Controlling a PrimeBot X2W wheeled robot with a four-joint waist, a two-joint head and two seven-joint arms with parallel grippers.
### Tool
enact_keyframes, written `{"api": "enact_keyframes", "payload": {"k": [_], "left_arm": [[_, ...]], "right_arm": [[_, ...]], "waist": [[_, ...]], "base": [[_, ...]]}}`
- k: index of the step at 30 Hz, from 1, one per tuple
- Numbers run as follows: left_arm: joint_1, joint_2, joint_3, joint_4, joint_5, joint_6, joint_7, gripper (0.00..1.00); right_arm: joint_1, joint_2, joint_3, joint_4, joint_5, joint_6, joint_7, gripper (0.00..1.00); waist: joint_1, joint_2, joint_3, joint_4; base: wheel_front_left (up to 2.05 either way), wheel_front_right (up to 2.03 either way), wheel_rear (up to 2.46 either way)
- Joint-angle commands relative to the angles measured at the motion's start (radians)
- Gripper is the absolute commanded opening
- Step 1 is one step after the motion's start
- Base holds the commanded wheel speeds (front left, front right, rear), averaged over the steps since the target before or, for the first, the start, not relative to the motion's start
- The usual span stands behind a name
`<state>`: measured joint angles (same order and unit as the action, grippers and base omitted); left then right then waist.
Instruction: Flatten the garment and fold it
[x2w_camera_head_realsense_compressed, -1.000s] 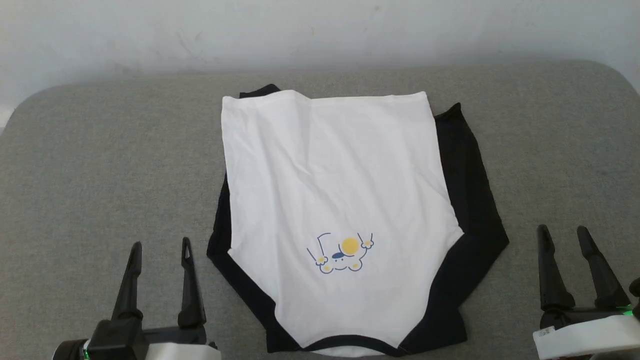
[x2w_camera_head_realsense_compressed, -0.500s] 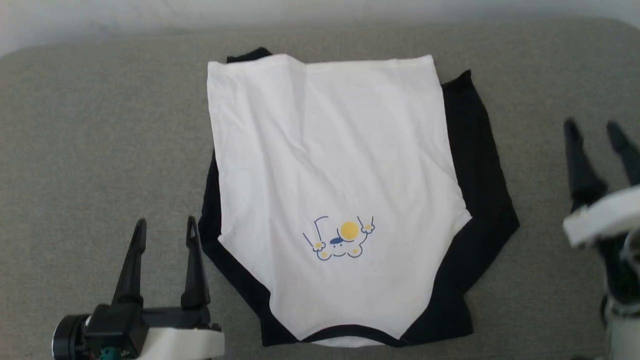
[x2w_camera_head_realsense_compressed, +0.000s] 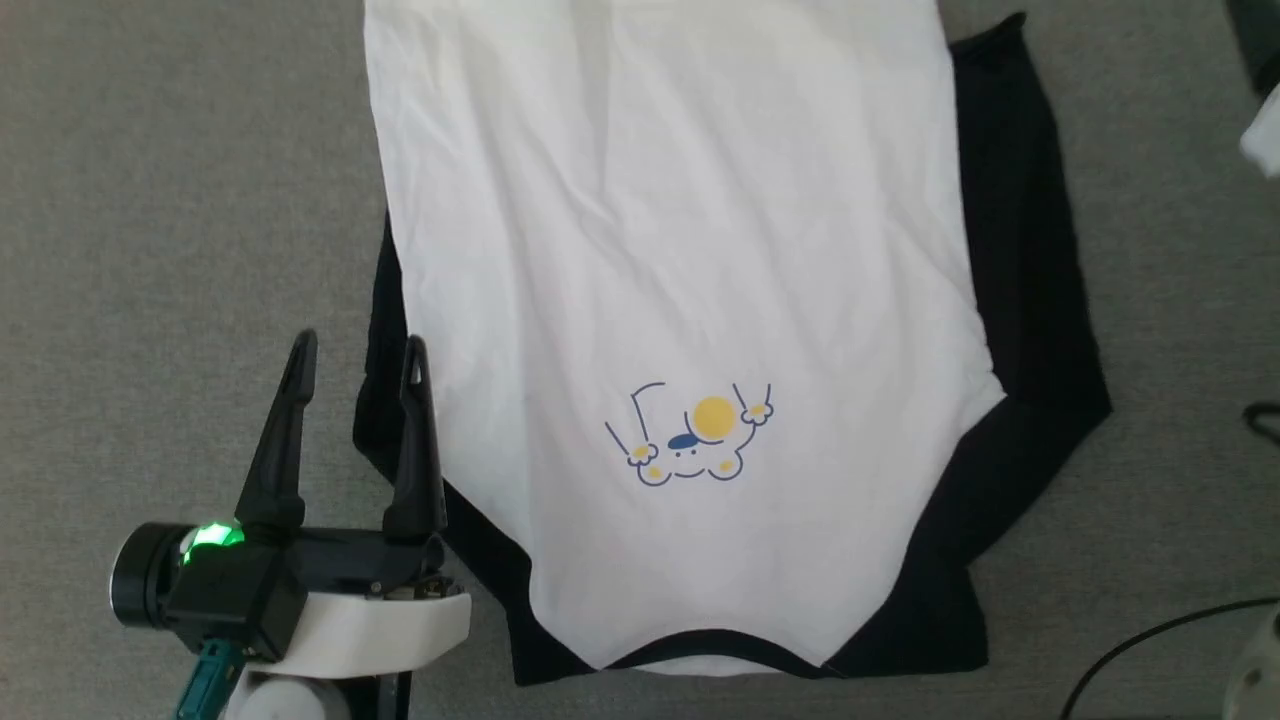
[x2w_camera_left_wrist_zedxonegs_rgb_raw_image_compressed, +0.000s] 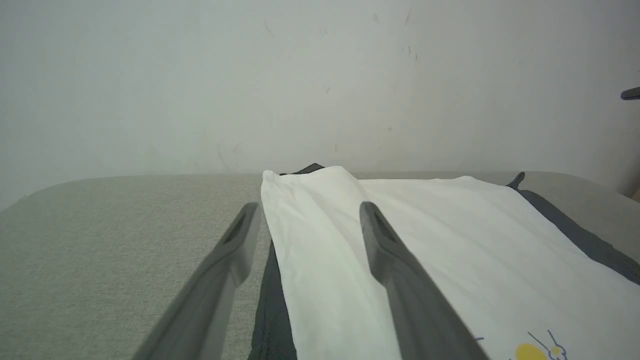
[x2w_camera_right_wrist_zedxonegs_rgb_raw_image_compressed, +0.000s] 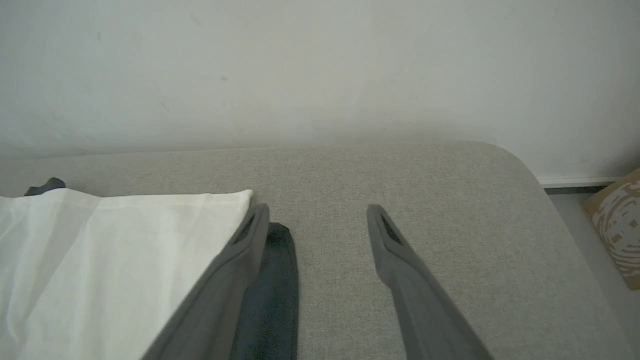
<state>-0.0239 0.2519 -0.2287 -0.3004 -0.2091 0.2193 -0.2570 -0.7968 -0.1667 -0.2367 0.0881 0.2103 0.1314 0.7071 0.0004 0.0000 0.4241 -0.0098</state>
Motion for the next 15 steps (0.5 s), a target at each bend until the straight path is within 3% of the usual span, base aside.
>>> {"api": "enact_keyframes", "payload": {"k": [1, 8, 15], "left_arm": [[-0.02, -0.004, -0.001, -0.007, 0.012, -0.009, -0.005, 1.0], [-0.067, -0.012, -0.005, -0.032, 0.035, -0.033, -0.005, 1.0], [-0.099, -0.033, -0.014, -0.019, 0.039, -0.056, -0.005, 1.0]], "right_arm": [[-0.026, -0.006, -0.008, 0.013, -0.017, -0.001, 0.019, 1.0], [-0.127, -0.025, -0.013, 0.088, -0.062, -0.001, 0.177, 1.0], [-0.143, -0.025, 0.005, 0.117, -0.073, -0.001, 0.215, 1.0]], "waist": [[-0.0004, 0.0, 0.088, 0.028], [-0.0004, 0.0, 0.18, 0.071], [-0.0004, 0.0, 0.229, 0.105]], "base": [[0.0, 0.0, 0.0], [0.0, 0.0, 0.0], [0.0, 0.0, 0.0]]}}
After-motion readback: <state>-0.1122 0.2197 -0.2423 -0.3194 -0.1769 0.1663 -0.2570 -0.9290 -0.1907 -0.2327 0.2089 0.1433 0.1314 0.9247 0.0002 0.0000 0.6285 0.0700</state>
